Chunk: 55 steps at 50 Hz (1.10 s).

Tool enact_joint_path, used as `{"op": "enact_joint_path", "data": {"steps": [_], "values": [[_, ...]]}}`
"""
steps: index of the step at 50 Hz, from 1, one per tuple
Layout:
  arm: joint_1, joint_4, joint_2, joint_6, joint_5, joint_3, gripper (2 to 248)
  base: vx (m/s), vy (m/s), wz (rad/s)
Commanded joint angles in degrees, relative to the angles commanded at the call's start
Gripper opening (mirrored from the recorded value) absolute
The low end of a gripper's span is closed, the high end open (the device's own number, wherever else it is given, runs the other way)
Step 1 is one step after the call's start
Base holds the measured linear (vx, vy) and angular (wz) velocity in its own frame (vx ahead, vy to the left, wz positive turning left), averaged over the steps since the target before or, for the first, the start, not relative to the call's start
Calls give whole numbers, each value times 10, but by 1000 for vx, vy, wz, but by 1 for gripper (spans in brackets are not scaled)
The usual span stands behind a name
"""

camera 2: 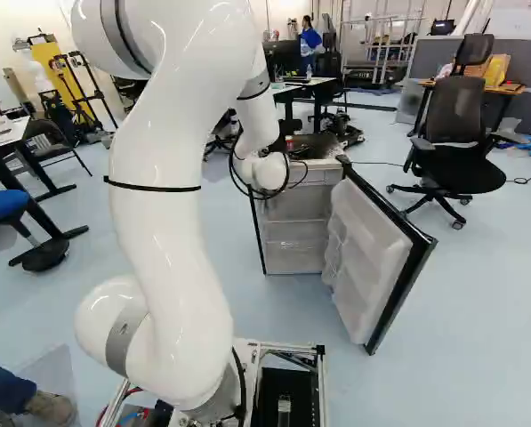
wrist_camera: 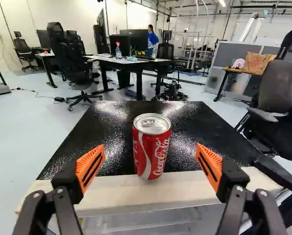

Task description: Grab a drink from the fridge

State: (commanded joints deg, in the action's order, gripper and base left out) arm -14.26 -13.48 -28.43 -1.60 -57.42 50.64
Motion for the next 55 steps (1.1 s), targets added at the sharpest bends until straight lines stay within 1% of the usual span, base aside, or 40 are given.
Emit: {"op": "enact_joint_path", "data": {"steps": [8,16,40,55], "values": [[-1,0,5,0,0,-6,247,0,0,0],[-1,0,21,0,0,-27,247,0,0,0],[-9,0,81,0,0,-103,247,0,0,0],[-24,0,130,0,0,-146,247,0,0,0]]}}
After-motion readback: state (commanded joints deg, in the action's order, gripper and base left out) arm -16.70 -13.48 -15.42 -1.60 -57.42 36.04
